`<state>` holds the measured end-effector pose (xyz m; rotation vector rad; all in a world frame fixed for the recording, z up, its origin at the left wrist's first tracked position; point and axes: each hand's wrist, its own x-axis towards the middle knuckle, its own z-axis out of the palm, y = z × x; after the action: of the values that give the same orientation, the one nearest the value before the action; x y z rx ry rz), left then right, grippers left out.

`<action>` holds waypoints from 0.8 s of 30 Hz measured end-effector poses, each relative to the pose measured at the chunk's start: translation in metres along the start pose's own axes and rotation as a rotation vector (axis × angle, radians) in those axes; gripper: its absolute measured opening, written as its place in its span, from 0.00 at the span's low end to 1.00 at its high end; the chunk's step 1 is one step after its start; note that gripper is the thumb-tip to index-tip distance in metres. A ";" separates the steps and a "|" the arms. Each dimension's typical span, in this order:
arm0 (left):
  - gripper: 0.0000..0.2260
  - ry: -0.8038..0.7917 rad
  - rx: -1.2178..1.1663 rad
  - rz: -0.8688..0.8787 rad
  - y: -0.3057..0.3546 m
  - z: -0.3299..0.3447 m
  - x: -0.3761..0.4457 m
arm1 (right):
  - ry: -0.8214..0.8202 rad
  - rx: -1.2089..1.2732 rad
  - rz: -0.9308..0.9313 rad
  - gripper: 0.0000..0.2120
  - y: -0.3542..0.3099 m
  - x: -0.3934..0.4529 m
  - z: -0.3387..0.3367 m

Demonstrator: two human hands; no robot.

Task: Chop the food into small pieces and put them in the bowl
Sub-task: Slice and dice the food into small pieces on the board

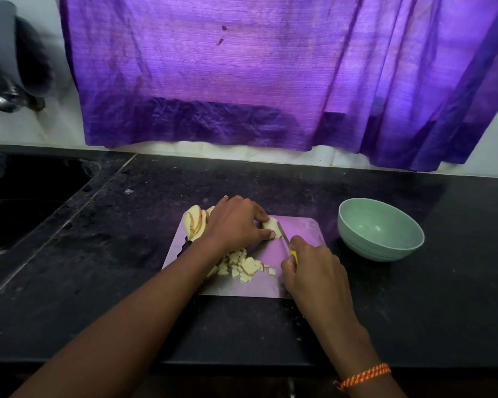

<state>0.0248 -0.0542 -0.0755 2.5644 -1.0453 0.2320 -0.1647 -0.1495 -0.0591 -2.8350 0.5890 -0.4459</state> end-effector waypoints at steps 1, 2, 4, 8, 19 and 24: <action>0.22 -0.001 0.005 0.001 0.000 0.000 0.000 | 0.005 -0.007 0.006 0.12 0.001 -0.004 -0.002; 0.23 0.000 0.007 0.001 0.000 0.000 0.001 | 0.011 -0.012 0.012 0.12 0.002 -0.008 -0.003; 0.23 -0.002 0.008 0.001 -0.001 -0.001 0.001 | 0.016 -0.008 0.027 0.13 0.004 -0.014 -0.004; 0.22 -0.003 0.018 0.001 0.000 -0.002 0.001 | 0.046 0.030 0.048 0.12 0.008 -0.020 -0.003; 0.21 0.003 -0.019 -0.007 -0.002 -0.002 0.001 | 0.141 0.082 0.050 0.10 0.007 -0.015 0.001; 0.22 0.004 -0.029 -0.006 -0.004 -0.001 0.001 | 0.108 0.083 0.049 0.14 0.003 0.004 0.001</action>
<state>0.0284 -0.0521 -0.0753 2.5396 -1.0321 0.2183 -0.1621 -0.1541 -0.0594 -2.7249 0.6428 -0.6031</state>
